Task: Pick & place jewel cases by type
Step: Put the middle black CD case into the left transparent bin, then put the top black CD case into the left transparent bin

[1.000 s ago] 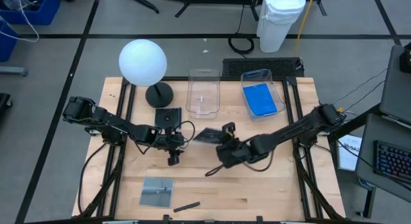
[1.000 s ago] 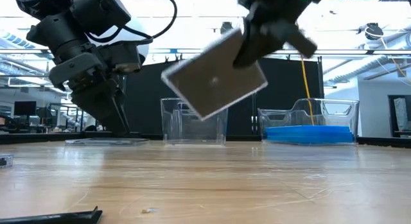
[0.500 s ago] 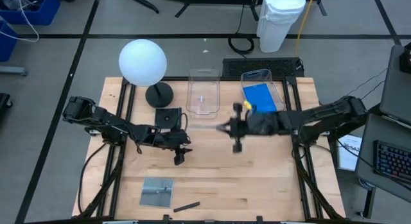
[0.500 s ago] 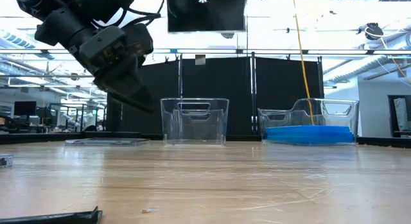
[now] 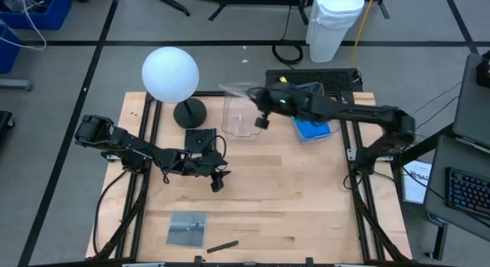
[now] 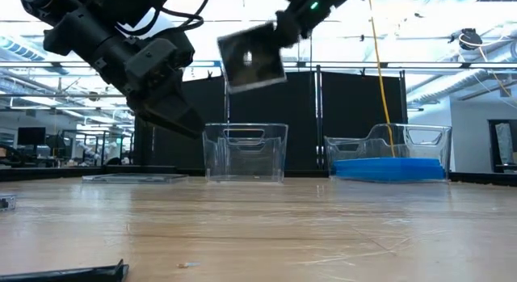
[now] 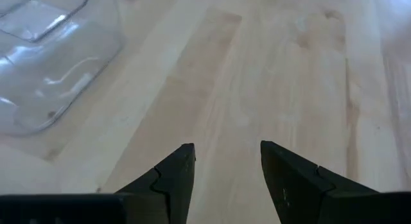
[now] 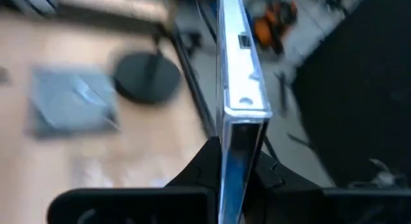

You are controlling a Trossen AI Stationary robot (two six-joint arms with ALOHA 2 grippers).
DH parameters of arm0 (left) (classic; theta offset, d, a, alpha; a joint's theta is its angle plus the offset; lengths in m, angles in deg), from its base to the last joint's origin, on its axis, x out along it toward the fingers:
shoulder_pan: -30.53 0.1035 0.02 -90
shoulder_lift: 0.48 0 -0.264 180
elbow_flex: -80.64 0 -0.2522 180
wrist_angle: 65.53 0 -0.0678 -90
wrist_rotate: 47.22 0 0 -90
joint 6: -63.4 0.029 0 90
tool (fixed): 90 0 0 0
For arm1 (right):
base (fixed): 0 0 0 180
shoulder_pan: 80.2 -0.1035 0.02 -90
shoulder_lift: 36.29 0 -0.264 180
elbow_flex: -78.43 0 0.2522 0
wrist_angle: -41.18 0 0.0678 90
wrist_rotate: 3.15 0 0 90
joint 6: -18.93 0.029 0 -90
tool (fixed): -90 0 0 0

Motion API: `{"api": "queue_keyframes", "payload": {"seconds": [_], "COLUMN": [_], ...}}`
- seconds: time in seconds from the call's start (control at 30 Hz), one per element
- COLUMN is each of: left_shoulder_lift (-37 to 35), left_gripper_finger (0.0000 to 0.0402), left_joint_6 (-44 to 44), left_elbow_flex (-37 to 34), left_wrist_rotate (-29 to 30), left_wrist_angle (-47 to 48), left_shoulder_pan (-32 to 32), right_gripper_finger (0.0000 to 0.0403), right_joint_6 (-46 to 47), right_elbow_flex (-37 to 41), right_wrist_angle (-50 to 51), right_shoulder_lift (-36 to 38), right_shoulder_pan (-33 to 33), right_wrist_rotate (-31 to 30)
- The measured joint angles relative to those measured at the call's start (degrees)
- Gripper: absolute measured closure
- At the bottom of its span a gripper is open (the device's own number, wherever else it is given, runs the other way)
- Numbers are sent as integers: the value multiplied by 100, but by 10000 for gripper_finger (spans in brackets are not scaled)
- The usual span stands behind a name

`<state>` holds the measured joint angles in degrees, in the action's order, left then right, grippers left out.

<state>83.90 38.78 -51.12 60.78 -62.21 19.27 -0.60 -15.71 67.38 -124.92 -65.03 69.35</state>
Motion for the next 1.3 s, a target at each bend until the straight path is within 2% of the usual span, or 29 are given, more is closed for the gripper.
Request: {"api": "queue_keyframes", "payload": {"seconds": [0.2, 0.47, 0.67, 1.0, 1.3], "left_shoulder_lift": [0, 0, 0, 0, 0], "left_gripper_finger": [218, 218, 218, 218, 218], "left_joint_6": [-5, -2, -9, -137, -122], "left_elbow_flex": [0, -2, -2, -2, -2], "left_wrist_rotate": [13, 15, 16, 15, 17], "left_wrist_angle": [1, 51, 134, 197, 217], "left_shoulder_pan": [4, 4, 6, 4, 4], "right_gripper_finger": [383, 383, 382, 284, 248], "right_joint_6": [-729, -825, -834, -703, -716], "right_elbow_flex": [-901, -988, -989, -979, -979], "right_wrist_angle": [1151, 1110, 1023, 802, 432], "right_shoulder_lift": [-1387, -2472, -2560, -2497, -2488], "right_shoulder_pan": [328, 483, 398, 82, -189], "right_wrist_rotate": [-1266, -1384, -1418, -1357, -1388]}}
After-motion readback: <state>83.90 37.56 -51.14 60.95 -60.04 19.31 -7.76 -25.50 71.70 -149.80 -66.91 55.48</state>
